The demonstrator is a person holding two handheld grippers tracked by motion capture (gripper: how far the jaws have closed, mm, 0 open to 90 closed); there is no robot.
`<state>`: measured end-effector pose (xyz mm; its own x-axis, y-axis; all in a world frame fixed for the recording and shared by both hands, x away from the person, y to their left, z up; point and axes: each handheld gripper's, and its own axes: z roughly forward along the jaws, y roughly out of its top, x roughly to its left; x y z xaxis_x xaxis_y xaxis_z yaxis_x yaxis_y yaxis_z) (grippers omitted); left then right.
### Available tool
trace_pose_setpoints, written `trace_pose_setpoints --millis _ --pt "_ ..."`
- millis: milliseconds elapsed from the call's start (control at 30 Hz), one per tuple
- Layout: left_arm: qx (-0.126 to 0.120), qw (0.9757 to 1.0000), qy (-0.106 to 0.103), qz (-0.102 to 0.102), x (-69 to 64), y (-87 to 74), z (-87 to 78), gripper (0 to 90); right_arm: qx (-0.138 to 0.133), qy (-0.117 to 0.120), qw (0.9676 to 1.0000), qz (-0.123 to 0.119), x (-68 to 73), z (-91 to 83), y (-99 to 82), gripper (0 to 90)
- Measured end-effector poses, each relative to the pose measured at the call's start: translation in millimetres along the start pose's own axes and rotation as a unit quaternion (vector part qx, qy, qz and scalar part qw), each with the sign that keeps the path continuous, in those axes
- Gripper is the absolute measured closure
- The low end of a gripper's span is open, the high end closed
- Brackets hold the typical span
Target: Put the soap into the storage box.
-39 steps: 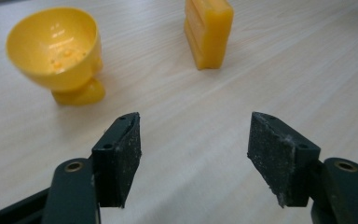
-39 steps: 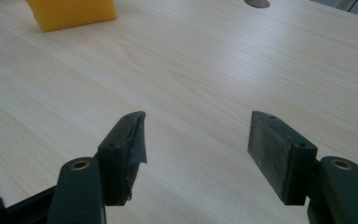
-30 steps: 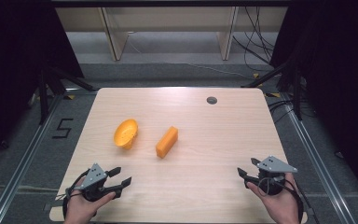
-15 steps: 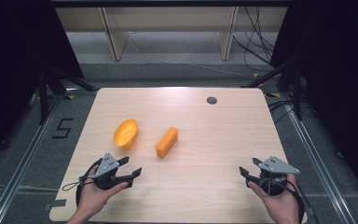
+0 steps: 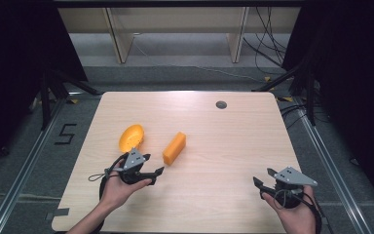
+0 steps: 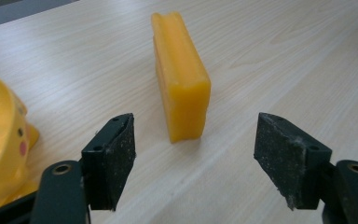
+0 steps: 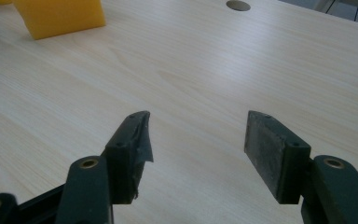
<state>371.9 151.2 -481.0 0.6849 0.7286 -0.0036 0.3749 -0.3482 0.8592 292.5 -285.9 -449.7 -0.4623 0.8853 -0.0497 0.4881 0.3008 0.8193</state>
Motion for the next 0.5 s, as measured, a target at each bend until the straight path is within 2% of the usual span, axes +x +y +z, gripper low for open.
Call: trace_pose_setpoints --millis 33,67,100,133,167,200,233,267,300,333,367,400,433,467,500 --pt "0.003 1.0000 -0.005 -0.002 0.0 1.9 4.2 28.3 -0.003 -0.001 0.9999 -0.014 -1.9 -0.4 -0.3 40.8" --pt "0.012 0.9999 -0.005 0.007 0.9 4.1 8.6 28.3 -0.003 -0.001 0.9999 -0.014 -1.9 -0.4 -0.3 40.8" --pt "0.012 0.9999 -0.004 0.005 -0.6 5.7 15.8 28.2 0.002 -0.002 1.0000 0.002 -0.8 -1.1 -1.5 40.7" --pt "0.012 0.9999 -0.004 0.005 -0.6 5.7 15.8 28.2 -0.001 -0.004 1.0000 0.001 -1.0 -0.8 -1.7 40.6" --pt "0.021 0.9997 -0.005 0.014 -0.2 7.2 19.2 28.2 -0.001 -0.004 1.0000 0.001 -1.0 -0.8 -1.7 40.6" --pt "0.017 0.9998 -0.007 0.002 -2.4 7.6 22.3 27.9 0.004 0.001 1.0000 0.001 -1.6 -0.9 -1.7 40.4" --pt "0.025 0.9996 -0.007 0.013 -1.8 8.8 24.1 27.7 0.004 0.003 1.0000 0.004 -1.4 -0.9 -1.6 40.4" --pt "0.023 0.9997 -0.012 -0.003 -4.1 9.2 28.0 27.6 0.001 0.004 1.0000 0.006 -1.2 -0.2 -1.9 40.2" --pt "0.028 0.9995 -0.007 0.014 -3.1 10.0 29.8 27.6 0.001 0.004 1.0000 0.006 -1.2 -0.2 -1.9 40.2" --pt "0.028 0.9995 -0.008 0.010 -3.8 10.5 32.8 27.6 0.003 0.003 0.9999 0.013 0.2 -0.3 -2.0 40.2" --pt "0.033 0.9993 -0.013 0.011 -3.0 10.7 35.1 27.5 0.003 0.005 1.0000 0.004 -1.1 0.2 -1.9 40.2" --pt "0.026 0.9996 -0.011 -0.002 -4.8 10.4 38.7 27.2 0.007 -0.002 0.9999 0.015 1.6 -1.3 -2.0 40.0" --pt "0.031 0.9994 -0.010 0.007 -3.0 10.5 40.6 27.2 0.007 -0.002 0.9999 0.015 1.6 -1.3 -2.0 40.0" --pt "0.031 0.9995 -0.008 0.001 -4.1 10.7 42.7 27.0 0.007 -0.002 0.9999 0.012 1.3 -1.3 -2.1 40.0" --pt "0.030 0.9995 -0.012 0.000 -3.6 10.7 45.2 26.9 -0.001 -0.001 1.0000 -0.002 -1.2 -0.1 -1.9 40.0"
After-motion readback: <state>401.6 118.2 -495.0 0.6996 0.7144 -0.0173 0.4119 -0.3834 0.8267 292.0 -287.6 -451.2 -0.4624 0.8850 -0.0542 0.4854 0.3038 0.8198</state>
